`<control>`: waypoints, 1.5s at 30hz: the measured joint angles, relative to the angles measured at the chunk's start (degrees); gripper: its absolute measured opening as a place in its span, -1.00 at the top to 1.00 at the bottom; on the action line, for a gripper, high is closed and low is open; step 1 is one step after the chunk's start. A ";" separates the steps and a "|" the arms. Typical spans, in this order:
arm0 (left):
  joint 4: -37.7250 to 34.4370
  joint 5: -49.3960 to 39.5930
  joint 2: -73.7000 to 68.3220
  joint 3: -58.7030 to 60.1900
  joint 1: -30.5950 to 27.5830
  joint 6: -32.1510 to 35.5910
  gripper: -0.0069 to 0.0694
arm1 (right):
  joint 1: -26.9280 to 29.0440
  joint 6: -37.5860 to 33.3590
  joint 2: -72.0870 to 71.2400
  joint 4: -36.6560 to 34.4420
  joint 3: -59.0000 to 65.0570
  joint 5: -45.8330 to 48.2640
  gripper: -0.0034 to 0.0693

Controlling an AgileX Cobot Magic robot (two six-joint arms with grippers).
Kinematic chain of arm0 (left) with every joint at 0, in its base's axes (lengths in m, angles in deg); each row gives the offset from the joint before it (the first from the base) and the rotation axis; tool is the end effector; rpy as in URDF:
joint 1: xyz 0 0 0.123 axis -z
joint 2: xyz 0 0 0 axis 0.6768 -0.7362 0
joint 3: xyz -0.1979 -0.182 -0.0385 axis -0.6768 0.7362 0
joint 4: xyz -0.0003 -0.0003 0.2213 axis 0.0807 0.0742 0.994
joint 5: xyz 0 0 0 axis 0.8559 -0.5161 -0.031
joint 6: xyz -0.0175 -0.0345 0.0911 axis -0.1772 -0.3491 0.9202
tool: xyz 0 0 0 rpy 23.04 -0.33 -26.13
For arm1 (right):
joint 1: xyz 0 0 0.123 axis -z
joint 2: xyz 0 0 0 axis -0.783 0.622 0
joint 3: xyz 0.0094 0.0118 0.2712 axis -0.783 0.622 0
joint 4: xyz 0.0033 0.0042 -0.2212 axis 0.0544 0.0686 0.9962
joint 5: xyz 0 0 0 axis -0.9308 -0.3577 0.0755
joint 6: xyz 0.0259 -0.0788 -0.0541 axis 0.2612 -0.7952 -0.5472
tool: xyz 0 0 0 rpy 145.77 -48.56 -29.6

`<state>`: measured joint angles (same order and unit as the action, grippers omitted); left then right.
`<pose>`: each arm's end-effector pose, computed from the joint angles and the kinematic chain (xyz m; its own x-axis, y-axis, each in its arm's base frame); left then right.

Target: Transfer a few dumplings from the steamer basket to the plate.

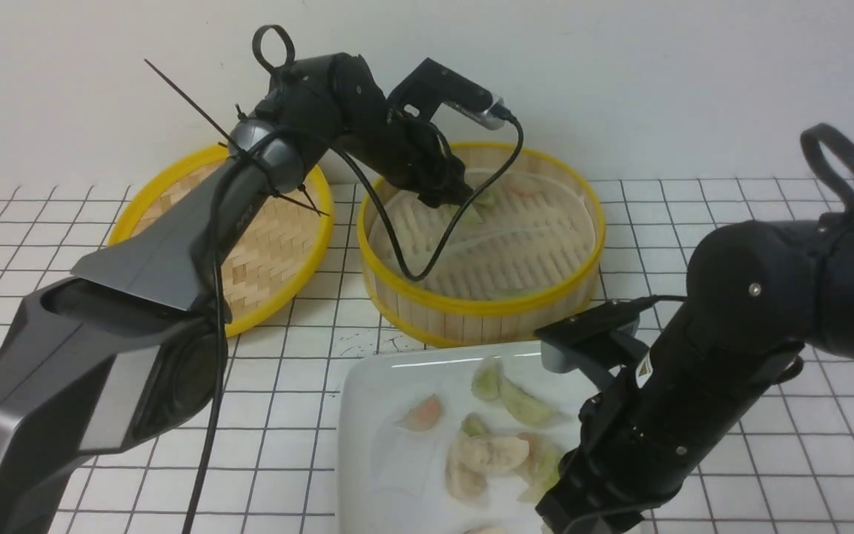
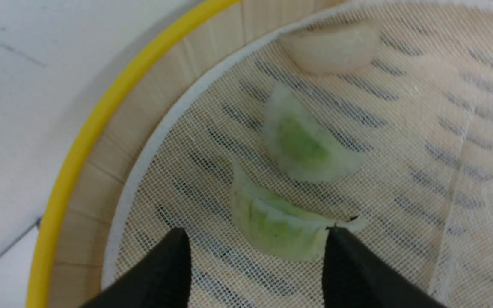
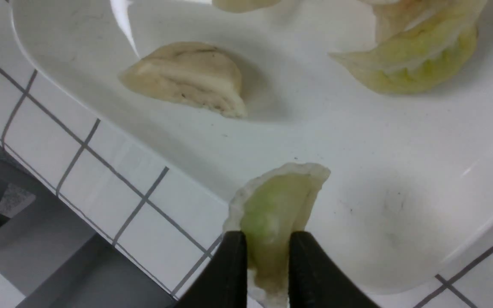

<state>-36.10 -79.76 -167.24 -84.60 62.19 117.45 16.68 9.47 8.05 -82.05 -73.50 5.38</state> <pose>0.4973 -0.2045 0.1777 -0.4896 0.5261 -0.6953 0.6988 0.7137 0.0479 0.1955 0.1759 0.2090 -0.8203 -0.5697 -0.0501 -0.5521 0.7660 0.3292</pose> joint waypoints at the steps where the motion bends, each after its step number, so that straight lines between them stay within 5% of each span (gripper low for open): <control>1: 0.00 -0.11 0.00 0.00 0.00 0.51 -0.17 | -0.09 0.00 0.00 0.00 0.00 0.00 0.61; 4: 0.00 -0.40 -0.11 0.00 0.00 3.71 -0.17 | -1.11 0.00 0.00 0.00 0.00 0.06 0.61; 12: -1.91 -3.18 -0.28 0.00 0.05 24.70 -0.17 | -2.32 0.00 0.00 -0.12 0.10 0.50 0.61; 22: -7.81 -2.25 -2.70 -0.23 0.05 40.14 -0.17 | -2.32 1.31 0.00 -0.05 0.10 0.57 0.61; 29: -7.33 -0.19 -3.48 -0.49 0.05 41.09 -0.14 | -2.32 1.43 0.00 -0.01 0.10 0.57 0.61; 38: -6.79 1.25 -3.54 -0.95 -0.04 38.87 0.76 | -2.32 1.46 0.00 -0.01 0.10 0.57 0.61; 45: -6.62 -4.51 -2.63 -2.30 0.01 35.94 0.83 | -2.32 1.46 0.00 0.01 0.10 0.57 0.61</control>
<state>-42.72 -84.27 -169.87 -86.91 62.20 153.39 14.37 10.93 8.05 -82.04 -73.40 5.95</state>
